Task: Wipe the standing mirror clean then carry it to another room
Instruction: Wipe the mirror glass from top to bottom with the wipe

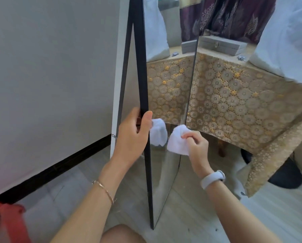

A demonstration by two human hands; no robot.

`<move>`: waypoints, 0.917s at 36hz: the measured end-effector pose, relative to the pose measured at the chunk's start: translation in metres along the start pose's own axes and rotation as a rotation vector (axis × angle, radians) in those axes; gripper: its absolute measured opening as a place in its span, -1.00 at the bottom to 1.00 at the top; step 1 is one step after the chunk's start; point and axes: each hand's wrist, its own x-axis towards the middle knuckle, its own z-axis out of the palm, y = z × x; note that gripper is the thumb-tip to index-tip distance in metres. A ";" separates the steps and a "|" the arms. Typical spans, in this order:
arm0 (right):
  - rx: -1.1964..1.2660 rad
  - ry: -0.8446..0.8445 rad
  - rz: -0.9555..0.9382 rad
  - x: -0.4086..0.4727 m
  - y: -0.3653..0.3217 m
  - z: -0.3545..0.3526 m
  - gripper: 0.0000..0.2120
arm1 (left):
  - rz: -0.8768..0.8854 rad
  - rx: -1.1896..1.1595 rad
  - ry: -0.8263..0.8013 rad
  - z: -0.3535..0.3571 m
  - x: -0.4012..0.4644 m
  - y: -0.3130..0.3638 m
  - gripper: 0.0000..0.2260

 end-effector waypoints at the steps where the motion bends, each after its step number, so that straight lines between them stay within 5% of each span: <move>1: 0.031 0.019 -0.022 0.006 -0.009 0.006 -0.62 | 0.003 0.002 0.006 0.001 -0.001 -0.001 -0.84; 7: 0.106 0.060 0.082 -0.002 0.008 0.038 -0.67 | 0.056 0.037 0.067 0.003 -0.013 -0.003 -0.75; 16: -0.078 0.011 0.613 -0.069 0.121 0.005 -0.66 | -0.007 -0.068 0.078 0.012 -0.032 -0.031 -0.76; 22: -0.092 0.131 0.251 -0.009 0.064 -0.002 -0.63 | -0.033 -0.110 0.081 0.020 -0.032 -0.042 -0.77; 24: -0.073 0.149 0.103 0.011 0.034 0.003 -0.69 | 0.002 -0.080 0.081 0.024 -0.032 -0.045 -0.62; 27: -0.010 0.193 -0.092 0.038 -0.001 0.018 -0.70 | 0.014 -0.063 0.159 0.031 -0.037 -0.043 -0.83; 33: -0.038 0.171 -0.255 0.048 0.023 0.058 -0.81 | 0.065 0.112 0.272 0.050 -0.053 -0.072 -0.88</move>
